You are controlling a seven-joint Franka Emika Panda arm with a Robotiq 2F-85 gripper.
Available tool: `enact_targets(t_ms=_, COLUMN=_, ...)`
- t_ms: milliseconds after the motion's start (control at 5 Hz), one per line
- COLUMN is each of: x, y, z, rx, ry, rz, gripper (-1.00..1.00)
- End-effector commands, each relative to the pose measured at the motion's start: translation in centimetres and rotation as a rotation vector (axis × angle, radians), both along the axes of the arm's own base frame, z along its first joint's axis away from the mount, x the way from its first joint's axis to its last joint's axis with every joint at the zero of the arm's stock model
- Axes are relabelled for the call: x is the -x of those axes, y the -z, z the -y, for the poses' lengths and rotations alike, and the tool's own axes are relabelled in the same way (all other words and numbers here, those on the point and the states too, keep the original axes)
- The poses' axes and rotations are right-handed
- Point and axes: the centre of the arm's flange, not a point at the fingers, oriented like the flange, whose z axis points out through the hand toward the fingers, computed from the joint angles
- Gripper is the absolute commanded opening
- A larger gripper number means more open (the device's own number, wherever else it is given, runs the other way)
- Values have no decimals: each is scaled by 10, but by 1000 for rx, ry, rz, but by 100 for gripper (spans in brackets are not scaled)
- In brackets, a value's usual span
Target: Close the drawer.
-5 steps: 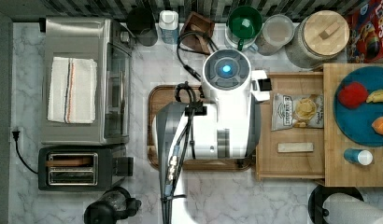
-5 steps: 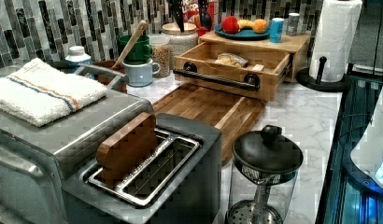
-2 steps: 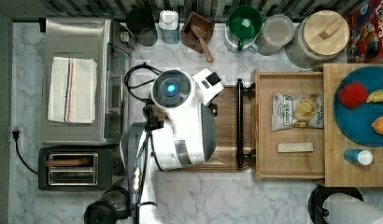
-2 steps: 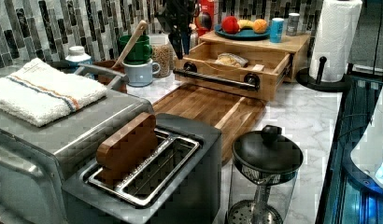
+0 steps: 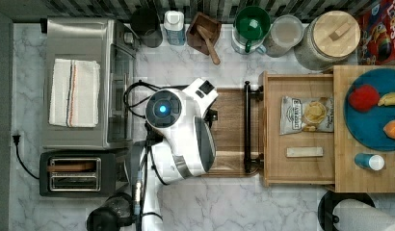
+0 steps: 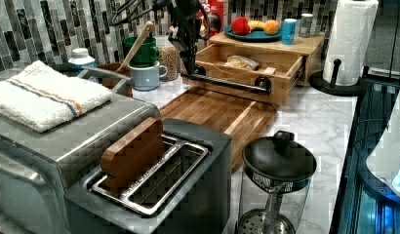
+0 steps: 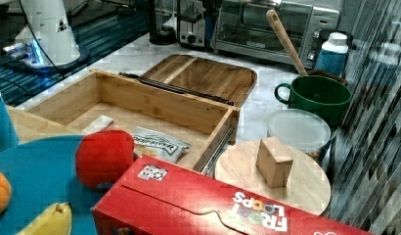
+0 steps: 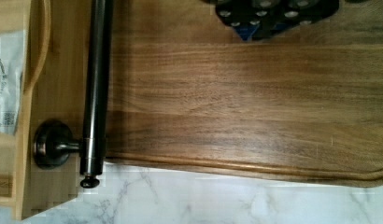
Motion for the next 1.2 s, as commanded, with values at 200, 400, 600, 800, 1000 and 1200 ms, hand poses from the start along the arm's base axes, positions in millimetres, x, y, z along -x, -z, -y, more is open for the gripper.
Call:
enact_targets(t_ms=200, x=10, y=48, z=37, rx=17, ry=-23, rz=-34, gripper=-100)
enact_targets(t_ms=400, x=9, y=53, z=45, rx=27, ry=-37, rz=-32, gripper=-100)
enact_targets(t_ms=600, x=8, y=59, z=55, rx=35, ry=-55, rz=-50, gripper=-100)
enact_targets(t_ms=800, x=6, y=76, z=67, rx=15, ry=-83, rz=-20, gripper=-100)
enact_targets(t_ms=1000, x=1, y=86, z=79, rx=-2, ry=-103, rz=7, gripper=-100)
enact_targets(t_ms=1200, x=1, y=84, z=96, rx=2, ry=-127, rz=3, gripper=-100)
